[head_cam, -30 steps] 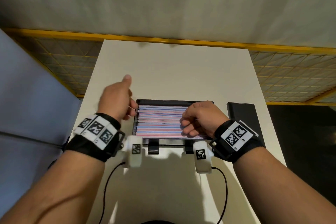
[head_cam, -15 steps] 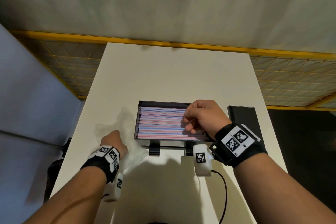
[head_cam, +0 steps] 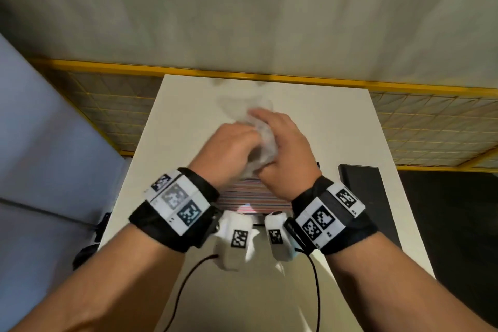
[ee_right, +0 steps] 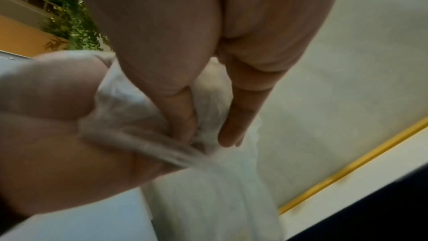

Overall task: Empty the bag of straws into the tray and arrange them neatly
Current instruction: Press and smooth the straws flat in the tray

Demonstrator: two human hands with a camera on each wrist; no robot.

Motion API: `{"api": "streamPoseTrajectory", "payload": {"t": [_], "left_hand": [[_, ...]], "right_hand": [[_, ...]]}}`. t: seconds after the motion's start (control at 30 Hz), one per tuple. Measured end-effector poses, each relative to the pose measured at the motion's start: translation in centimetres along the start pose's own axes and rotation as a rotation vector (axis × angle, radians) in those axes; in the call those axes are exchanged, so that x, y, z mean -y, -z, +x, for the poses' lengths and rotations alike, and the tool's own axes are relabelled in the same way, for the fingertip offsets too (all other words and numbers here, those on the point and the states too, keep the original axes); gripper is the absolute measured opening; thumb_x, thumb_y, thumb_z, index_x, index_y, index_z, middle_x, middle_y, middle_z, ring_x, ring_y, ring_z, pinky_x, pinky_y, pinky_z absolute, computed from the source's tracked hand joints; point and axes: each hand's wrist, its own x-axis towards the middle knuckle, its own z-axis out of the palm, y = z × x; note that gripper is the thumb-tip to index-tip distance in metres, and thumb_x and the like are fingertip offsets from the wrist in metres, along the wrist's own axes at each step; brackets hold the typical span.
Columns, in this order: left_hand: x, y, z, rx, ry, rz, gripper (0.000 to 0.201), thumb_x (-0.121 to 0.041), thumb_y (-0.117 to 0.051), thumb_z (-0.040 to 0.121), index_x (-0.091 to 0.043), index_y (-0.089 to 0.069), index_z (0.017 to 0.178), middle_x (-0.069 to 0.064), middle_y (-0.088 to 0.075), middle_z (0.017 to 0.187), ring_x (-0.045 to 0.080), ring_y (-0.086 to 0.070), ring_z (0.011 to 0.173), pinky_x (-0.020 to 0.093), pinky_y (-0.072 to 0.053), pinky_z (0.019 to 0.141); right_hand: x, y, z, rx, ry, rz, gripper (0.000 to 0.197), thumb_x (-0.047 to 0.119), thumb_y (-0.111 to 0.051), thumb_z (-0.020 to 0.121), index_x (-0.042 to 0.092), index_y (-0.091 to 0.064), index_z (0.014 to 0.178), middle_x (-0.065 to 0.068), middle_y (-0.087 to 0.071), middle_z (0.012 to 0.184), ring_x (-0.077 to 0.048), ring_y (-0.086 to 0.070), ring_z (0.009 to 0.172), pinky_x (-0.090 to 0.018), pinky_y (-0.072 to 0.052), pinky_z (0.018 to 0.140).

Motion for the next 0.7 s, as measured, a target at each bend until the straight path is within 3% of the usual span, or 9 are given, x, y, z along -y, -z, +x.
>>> {"api": "streamPoseTrajectory", "payload": {"t": [0.03, 0.1, 0.17, 0.23, 0.37, 0.47, 0.57, 0.63, 0.7], "left_hand": [[-0.1, -0.7, -0.2, 0.043, 0.0, -0.054, 0.043, -0.035, -0.052, 0.074, 0.005, -0.065, 0.085, 0.012, -0.057, 0.084, 0.022, -0.052, 0.08, 0.038, -0.041, 0.073], [0.4, -1.5, -0.4, 0.027, -0.025, -0.227, 0.05, -0.043, -0.058, 0.067, 0.0, -0.063, 0.094, 0.009, -0.06, 0.093, 0.022, -0.058, 0.088, 0.038, -0.044, 0.078], [1.1, -2.1, -1.3, -0.1, -0.187, -0.077, 0.049, -0.038, -0.068, 0.07, -0.027, -0.058, 0.117, -0.003, -0.057, 0.121, 0.011, -0.059, 0.109, 0.028, -0.048, 0.094], [1.3, -2.5, -1.9, -0.167, -0.394, 0.184, 0.074, -0.02, -0.075, 0.071, -0.03, -0.046, 0.138, -0.003, -0.043, 0.138, 0.009, -0.047, 0.127, 0.02, -0.039, 0.108], [2.1, -3.6, -1.4, 0.129, -0.442, 0.434, 0.106, -0.013, -0.074, 0.074, -0.047, -0.014, 0.154, -0.004, -0.012, 0.164, 0.021, -0.012, 0.153, 0.042, -0.022, 0.124], [2.1, -4.2, -0.9, 0.055, -0.401, 0.434, 0.105, -0.012, -0.083, 0.072, -0.043, -0.019, 0.151, 0.007, -0.038, 0.141, 0.024, -0.043, 0.131, 0.038, -0.044, 0.107], [2.1, -3.5, -0.2, -0.062, -0.331, 0.523, 0.068, -0.011, -0.081, 0.074, -0.015, -0.048, 0.133, 0.007, -0.049, 0.118, 0.026, -0.054, 0.107, 0.024, -0.041, 0.08], [2.2, -2.6, 0.1, -0.158, -0.196, 0.621, 0.039, -0.017, -0.077, 0.079, -0.011, -0.054, 0.11, 0.005, -0.053, 0.105, 0.027, -0.056, 0.1, 0.022, -0.029, 0.068], [1.9, -1.9, 0.0, -0.182, -0.109, 0.667, 0.031, -0.024, -0.076, 0.081, -0.013, -0.05, 0.094, 0.0, -0.053, 0.091, 0.025, -0.058, 0.091, 0.025, -0.028, 0.065]], "right_hand": [[-0.3, 0.4, 0.0, -0.044, -0.037, -0.089, 0.052, 0.004, -0.073, 0.073, 0.021, -0.062, 0.121, -0.002, -0.061, 0.114, -0.011, -0.057, 0.102, -0.01, -0.038, 0.079], [-1.0, 1.3, 0.0, -0.134, -0.166, -0.203, 0.017, 0.022, -0.068, 0.074, 0.017, -0.06, 0.089, 0.0, -0.061, 0.088, -0.021, -0.06, 0.085, -0.022, -0.033, 0.066], [-2.0, 2.2, 0.0, -0.232, -0.282, -0.275, 0.022, 0.033, -0.063, 0.074, 0.011, -0.062, 0.078, -0.003, -0.064, 0.08, -0.024, -0.059, 0.075, -0.026, -0.031, 0.063], [-2.2, 3.0, 0.0, -0.32, -0.341, -0.246, 0.023, 0.027, -0.065, 0.079, 0.007, -0.062, 0.069, -0.004, -0.065, 0.07, -0.026, -0.059, 0.068, -0.028, -0.036, 0.062], [-0.2, 3.4, -0.3, -0.277, -0.492, 0.357, 0.02, 0.008, -0.063, 0.08, 0.008, -0.066, 0.06, -0.012, -0.067, 0.061, -0.023, -0.063, 0.059, -0.036, -0.046, 0.058], [0.6, 2.8, -0.7, -0.102, -0.586, 0.687, 0.006, 0.014, -0.063, 0.062, 0.016, -0.066, 0.058, -0.01, -0.06, 0.062, -0.028, -0.059, 0.065, -0.043, -0.046, 0.066], [-0.6, 3.2, -0.9, 0.018, -0.566, 0.826, 0.032, 0.034, -0.07, 0.057, 0.011, -0.067, 0.079, -0.01, -0.064, 0.079, -0.025, -0.061, 0.074, -0.04, -0.047, 0.073], [-1.1, 4.1, -1.4, 0.004, -0.467, 0.545, 0.064, 0.051, -0.071, 0.06, 0.018, -0.061, 0.114, -0.001, -0.065, 0.11, -0.009, -0.065, 0.084, -0.028, -0.048, 0.073], [-0.5, 4.6, -2.3, 0.005, -0.274, 0.206, 0.086, 0.062, -0.067, 0.067, 0.029, -0.044, 0.143, 0.009, -0.053, 0.135, -0.002, -0.06, 0.107, -0.023, -0.051, 0.084]]}}
